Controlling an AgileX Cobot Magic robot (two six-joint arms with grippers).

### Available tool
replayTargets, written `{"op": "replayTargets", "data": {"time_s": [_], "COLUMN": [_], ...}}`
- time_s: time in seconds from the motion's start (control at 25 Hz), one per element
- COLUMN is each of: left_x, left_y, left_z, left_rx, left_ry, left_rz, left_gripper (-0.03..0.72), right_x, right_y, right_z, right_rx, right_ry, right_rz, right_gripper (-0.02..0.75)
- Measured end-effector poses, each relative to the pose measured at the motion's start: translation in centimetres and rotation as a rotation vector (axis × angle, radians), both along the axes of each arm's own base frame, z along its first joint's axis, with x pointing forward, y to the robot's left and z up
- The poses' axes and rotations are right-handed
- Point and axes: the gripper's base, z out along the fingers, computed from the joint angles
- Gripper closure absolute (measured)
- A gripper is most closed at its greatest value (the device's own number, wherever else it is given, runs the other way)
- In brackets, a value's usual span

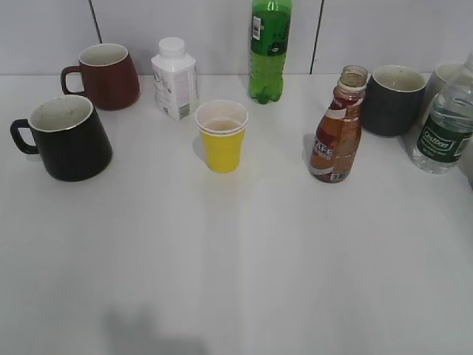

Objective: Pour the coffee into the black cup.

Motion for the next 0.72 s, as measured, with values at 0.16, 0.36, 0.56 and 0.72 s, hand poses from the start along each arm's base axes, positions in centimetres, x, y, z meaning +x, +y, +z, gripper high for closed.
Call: {"op": "replayTargets", "data": {"time_s": [0.16,0.36,0.56,0.72], "left_x": [0.0,0.0,0.0,0.0], "left_y": [-0.01,-0.01,0.04,0.11], "left_z": [0.0,0.0,0.0,0.02], "left_rx": [-0.001,-0.001,0.004,0.011], "left_ry": [0.0,0.0,0.0,-0.001], "left_rz": [-0.001,-0.001,0.003,0.008], "left_gripper": [0.207,0.207,0.207,0.207], "right_x": [0.0,0.0,0.0,0.0], "right_y": [0.0,0.0,0.0,0.0], "right_z": [0.0,0.0,0.0,0.0], "right_rx": [0.0,0.0,0.0,0.0], "right_ry": [0.0,0.0,0.0,0.0], "right_rz": [0.0,0.0,0.0,0.0], "right_gripper": [0.149,0.149,0.15,0.15]}}
